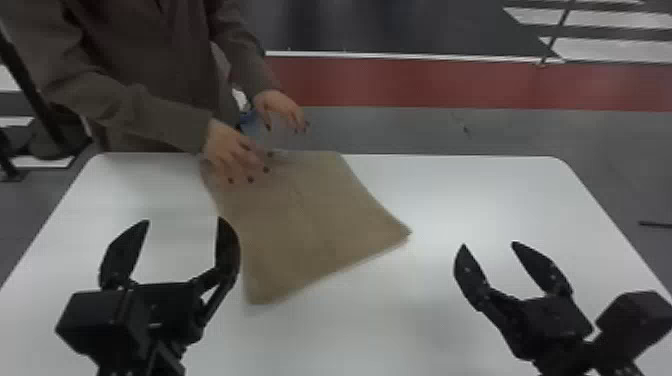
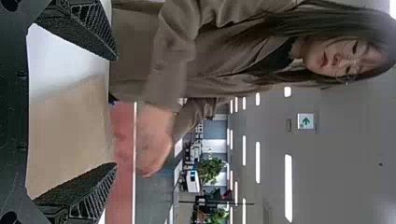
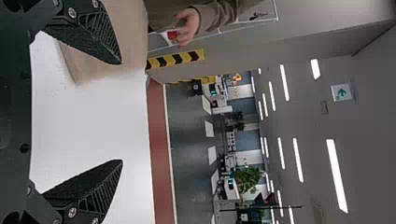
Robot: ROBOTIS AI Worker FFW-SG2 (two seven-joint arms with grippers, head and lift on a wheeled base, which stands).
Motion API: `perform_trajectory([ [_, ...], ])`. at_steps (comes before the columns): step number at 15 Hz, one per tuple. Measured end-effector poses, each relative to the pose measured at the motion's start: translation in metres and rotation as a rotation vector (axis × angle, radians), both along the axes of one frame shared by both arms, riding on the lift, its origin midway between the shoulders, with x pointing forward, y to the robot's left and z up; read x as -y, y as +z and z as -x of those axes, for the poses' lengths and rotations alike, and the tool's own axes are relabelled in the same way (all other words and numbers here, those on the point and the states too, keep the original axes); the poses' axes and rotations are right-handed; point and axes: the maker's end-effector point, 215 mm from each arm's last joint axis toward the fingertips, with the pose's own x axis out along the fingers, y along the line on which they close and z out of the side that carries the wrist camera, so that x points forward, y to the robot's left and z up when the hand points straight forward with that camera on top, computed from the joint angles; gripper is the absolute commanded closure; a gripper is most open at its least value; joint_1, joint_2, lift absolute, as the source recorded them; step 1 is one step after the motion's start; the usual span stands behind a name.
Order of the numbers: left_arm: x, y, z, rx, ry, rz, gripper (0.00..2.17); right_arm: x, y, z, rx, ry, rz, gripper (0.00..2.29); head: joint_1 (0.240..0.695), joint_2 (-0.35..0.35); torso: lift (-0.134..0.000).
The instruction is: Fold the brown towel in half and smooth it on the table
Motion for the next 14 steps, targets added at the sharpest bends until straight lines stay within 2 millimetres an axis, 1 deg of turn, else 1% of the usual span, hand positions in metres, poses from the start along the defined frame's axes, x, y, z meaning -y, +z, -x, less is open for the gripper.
perform_trajectory([
  [5, 0.0006, -0.0004, 0.0003, -0.001, -0.002, 0.000, 0.07, -0.0002, 0.0051, 0.0027, 0.008, 0.000, 0.001, 0.14, 0.695, -0.059, -0.121],
  [14, 0.0011, -0.0031, -0.0013, -0.004, -0.002, -0.001, 0.07, -0.0009, 0.0006, 0.0013, -0.007, -0.001, -0.001, 0.14, 0.695, -0.060, -0.121],
])
